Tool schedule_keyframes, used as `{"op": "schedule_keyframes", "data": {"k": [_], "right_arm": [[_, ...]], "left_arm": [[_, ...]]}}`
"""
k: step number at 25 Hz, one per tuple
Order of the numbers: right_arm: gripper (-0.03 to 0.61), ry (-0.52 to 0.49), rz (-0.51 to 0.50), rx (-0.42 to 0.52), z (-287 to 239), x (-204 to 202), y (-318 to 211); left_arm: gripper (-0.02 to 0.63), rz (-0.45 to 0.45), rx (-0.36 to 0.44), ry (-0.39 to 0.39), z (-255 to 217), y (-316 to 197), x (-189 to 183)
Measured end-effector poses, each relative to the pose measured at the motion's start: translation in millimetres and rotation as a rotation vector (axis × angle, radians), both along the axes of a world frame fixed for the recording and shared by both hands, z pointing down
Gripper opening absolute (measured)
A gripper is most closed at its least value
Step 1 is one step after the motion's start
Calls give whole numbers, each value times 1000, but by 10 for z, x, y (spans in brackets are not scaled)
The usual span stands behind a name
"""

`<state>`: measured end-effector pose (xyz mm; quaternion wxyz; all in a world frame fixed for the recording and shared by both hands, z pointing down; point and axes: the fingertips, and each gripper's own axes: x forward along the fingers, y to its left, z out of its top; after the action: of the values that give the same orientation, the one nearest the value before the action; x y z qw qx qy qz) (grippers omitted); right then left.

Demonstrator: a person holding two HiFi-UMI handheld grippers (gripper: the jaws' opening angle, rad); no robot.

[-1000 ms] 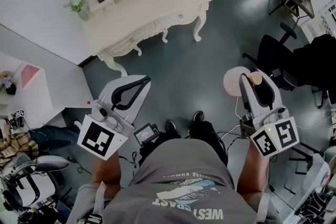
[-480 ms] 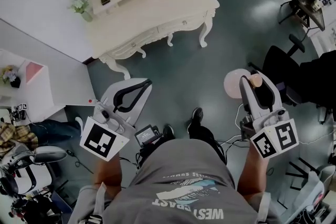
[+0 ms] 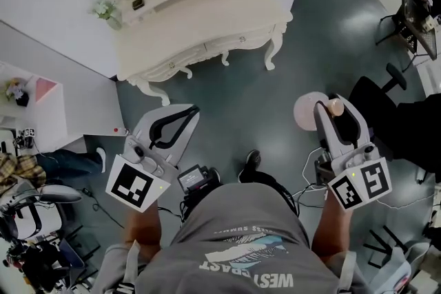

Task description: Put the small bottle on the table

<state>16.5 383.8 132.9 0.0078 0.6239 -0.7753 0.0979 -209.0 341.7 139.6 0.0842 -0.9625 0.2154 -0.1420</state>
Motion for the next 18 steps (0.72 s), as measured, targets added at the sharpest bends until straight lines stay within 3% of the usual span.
{"op": "schedule_keyframes", "data": {"k": [11,18], "right_arm": [[144,-12,-77,21,8,589,-423],[143,-17,-54,8,97,838,-545]], "left_arm": [[3,-72,37,-10,-65,-294,570],[3,-59,6,-19,58,-462,788]]}}
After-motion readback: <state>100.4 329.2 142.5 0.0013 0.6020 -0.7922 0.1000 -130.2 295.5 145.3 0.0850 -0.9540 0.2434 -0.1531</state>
